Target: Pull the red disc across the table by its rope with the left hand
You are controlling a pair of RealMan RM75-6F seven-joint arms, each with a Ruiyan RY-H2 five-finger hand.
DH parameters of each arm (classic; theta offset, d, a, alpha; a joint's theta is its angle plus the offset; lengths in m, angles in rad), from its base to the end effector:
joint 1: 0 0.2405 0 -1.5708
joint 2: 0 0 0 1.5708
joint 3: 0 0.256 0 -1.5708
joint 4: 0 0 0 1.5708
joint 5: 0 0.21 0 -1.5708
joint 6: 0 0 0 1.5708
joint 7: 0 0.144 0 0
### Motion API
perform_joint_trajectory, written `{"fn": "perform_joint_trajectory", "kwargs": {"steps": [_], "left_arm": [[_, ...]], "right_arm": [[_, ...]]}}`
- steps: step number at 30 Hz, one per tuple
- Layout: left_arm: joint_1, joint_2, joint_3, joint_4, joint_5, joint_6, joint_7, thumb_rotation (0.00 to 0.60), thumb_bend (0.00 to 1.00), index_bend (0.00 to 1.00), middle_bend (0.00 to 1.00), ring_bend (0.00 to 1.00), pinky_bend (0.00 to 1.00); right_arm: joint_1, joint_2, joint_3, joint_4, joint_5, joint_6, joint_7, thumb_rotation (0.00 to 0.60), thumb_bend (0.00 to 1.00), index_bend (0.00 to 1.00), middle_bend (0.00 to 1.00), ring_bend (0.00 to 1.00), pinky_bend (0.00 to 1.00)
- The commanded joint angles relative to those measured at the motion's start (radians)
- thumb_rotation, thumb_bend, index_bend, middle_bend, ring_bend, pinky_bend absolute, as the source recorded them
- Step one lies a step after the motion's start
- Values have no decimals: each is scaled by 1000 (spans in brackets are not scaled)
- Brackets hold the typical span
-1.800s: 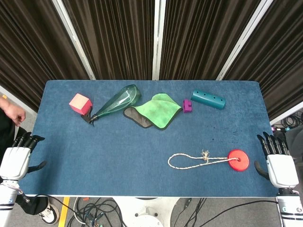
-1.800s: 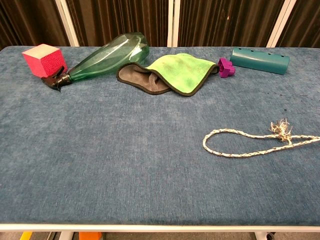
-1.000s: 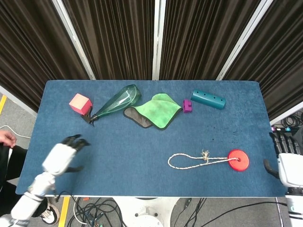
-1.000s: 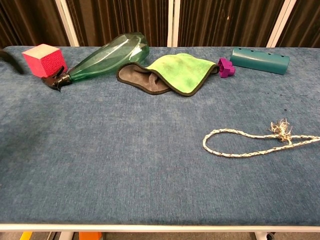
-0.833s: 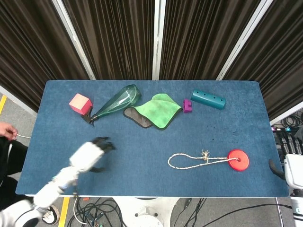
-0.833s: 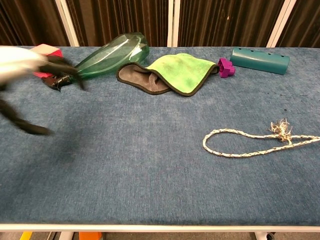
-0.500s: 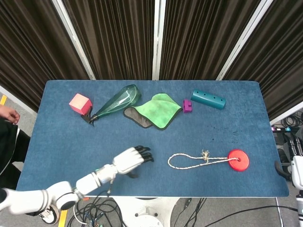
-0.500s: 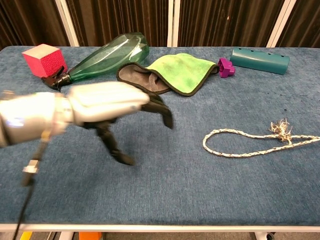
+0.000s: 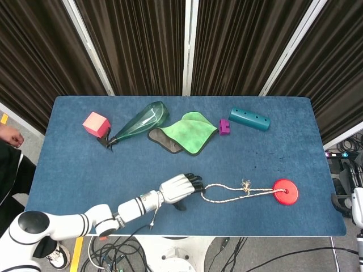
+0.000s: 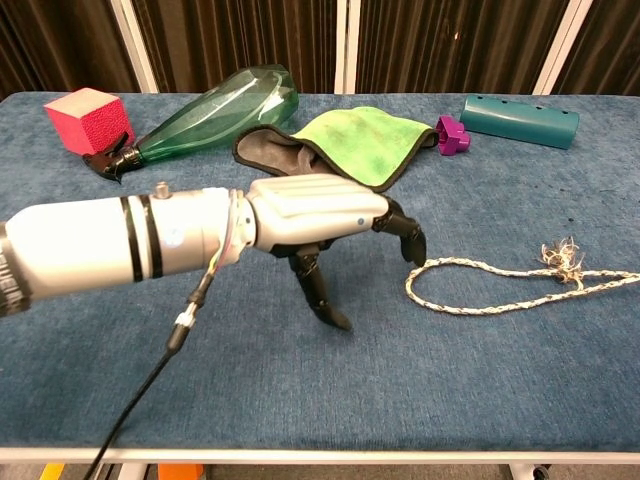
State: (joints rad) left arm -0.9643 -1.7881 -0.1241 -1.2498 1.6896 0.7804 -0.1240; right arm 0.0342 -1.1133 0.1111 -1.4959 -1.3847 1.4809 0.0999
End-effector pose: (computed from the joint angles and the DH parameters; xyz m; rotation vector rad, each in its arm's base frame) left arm -0.0434 0.3028 -0.1122 -2.4944 -0.7664 -1.1878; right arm -0.3524 -0.1767 0.1902 1.2096 -0.9102 0.8454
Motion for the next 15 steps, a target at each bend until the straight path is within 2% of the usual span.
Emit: {"fn": "perform_joint_trajectory", "kwargs": {"steps": [1,15], "left_arm": [[-16,-8,8,16,-2,-1,5,600,125,269,245,121,213],[-61,-78,40,82,-25,9,9,600,126,267,256,121,213]], "right_arm": [[-2,0,4,1,3,4,3,600,255,0,0,0,0],[-6,-9,11,20,13,-2,24,600,256,0,0,0,0]]}}
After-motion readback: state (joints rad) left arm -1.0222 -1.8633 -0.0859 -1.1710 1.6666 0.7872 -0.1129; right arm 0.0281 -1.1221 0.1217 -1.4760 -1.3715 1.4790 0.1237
